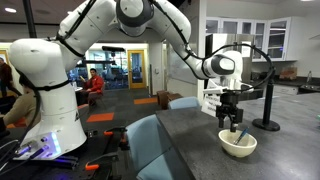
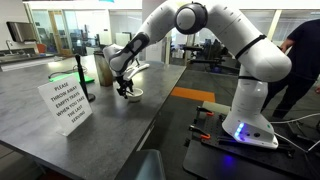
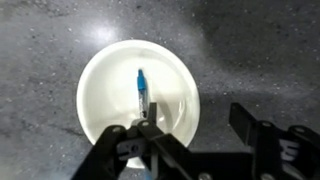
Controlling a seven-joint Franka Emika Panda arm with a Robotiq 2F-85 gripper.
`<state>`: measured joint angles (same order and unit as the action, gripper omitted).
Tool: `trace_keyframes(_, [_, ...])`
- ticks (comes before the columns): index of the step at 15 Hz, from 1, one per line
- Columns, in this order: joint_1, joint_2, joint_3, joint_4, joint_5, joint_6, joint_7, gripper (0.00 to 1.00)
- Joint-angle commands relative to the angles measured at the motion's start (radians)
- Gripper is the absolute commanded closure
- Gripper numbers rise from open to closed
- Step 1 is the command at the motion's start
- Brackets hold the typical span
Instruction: Move the bowl to the left
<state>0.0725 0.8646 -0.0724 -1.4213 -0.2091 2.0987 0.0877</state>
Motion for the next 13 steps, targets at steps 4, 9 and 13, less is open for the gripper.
trace_keyframes(4, [-0.037,-0.285,0.039,-0.243,0.092,-0.067,-0.007,0.0])
trace_keyframes(9, [-0.05,-0.522,0.04,-0.438,0.129,-0.066,-0.008,0.0])
trace_keyframes(13, [-0.046,-0.66,0.036,-0.544,0.104,-0.077,-0.005,0.0])
